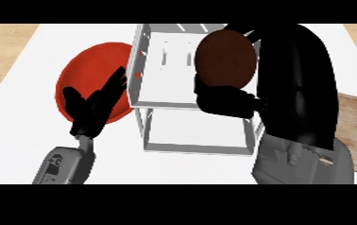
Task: Pick the cupcake from the cutting board and place it in the tiered basket
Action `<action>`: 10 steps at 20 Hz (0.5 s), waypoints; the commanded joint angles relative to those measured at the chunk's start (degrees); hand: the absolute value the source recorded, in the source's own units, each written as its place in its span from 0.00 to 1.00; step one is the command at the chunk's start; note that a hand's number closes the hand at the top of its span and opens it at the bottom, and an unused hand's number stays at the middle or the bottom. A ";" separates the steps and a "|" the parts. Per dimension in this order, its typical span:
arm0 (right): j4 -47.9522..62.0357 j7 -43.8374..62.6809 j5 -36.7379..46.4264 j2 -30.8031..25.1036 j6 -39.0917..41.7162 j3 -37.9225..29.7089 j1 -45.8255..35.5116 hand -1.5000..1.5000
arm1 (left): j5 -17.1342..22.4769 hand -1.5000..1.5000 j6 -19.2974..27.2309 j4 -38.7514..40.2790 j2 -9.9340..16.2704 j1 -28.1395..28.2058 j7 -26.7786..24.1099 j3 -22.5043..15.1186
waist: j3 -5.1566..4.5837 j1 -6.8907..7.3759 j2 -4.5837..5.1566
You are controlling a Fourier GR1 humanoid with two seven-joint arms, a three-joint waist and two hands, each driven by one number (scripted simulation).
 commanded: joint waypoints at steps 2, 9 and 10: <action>14.23 4.29 -4.77 0.28 -9.41 -5.07 -8.37 1.00 | 0.29 0.50 -1.81 1.83 0.36 2.39 -3.30 0.62 | 0.05 -0.38 0.02; 25.63 -2.12 -17.76 0.28 -30.90 -2.65 -9.87 0.00 | -0.60 0.50 0.19 0.15 -0.65 -0.39 0.63 -0.02 | 0.11 0.96 0.19; 27.89 -5.98 -18.21 0.28 -35.32 -2.00 -8.73 0.00 | 1.52 0.50 -1.99 -0.19 1.55 -2.65 2.59 1.90 | 0.12 1.30 0.39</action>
